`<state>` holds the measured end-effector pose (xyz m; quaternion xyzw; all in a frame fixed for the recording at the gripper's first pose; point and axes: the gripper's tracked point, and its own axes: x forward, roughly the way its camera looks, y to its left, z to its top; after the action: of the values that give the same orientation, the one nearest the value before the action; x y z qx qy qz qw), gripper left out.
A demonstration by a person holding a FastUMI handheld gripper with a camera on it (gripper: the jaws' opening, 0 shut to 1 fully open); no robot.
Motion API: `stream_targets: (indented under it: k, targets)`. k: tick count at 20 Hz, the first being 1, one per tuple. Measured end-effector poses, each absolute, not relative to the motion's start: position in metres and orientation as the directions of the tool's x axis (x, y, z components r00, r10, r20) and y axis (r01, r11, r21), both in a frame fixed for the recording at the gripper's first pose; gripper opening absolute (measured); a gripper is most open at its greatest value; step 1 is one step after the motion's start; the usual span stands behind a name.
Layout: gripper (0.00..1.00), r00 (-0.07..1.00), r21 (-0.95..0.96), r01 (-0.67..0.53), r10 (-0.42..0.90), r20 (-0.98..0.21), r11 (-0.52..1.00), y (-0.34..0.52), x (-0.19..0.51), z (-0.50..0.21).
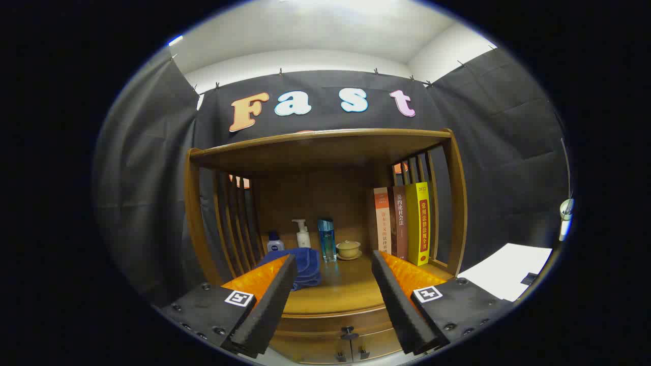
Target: Pull open the drawer, take out the items inside it, and place them on the countertop above the cabinet.
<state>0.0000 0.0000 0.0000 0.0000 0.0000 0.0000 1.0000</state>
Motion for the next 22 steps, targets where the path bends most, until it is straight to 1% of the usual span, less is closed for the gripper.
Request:
stream_targets:
  k: [15,22]
  targets:
    - [0.98,1.0,0.005,0.011,-0.011,-0.005,1.0,-0.001,0.002,0.023]
    - [0.98,1.0,0.01,0.004,-0.004,-0.015,1.0,0.002,0.003,0.013]
